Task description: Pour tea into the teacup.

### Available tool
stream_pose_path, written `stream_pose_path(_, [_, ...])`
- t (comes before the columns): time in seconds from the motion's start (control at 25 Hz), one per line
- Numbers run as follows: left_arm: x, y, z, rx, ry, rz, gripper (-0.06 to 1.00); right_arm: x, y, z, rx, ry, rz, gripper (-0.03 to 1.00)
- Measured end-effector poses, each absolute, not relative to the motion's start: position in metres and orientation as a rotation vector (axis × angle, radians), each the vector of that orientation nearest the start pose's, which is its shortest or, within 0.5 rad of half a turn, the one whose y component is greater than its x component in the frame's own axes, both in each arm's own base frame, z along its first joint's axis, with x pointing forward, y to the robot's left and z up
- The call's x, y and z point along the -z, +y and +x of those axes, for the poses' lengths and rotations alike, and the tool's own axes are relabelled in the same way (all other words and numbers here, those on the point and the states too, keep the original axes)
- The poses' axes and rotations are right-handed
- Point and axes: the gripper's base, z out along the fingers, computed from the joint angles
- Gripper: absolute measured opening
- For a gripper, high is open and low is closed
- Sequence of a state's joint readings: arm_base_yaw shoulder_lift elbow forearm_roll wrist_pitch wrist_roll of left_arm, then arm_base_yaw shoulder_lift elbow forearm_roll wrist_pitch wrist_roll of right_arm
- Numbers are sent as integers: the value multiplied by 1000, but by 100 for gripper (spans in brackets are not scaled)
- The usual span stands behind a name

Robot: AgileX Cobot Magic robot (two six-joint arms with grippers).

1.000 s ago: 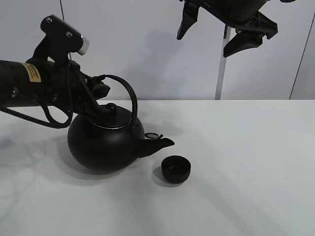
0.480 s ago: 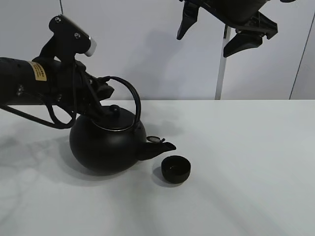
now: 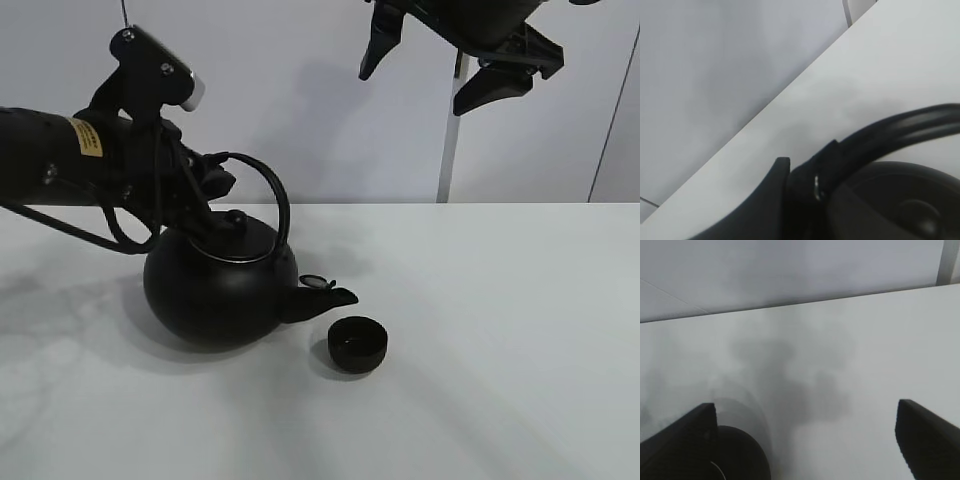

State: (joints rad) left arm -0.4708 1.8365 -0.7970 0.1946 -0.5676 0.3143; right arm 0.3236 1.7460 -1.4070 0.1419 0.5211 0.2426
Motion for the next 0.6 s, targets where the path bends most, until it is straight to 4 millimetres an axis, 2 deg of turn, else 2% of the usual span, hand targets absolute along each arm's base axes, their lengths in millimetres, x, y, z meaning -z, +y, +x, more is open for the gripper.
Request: stream_pose_path(0.6, [-162,-172,317,74,1687,980,10,-291,134,379,-423,2358,16,66])
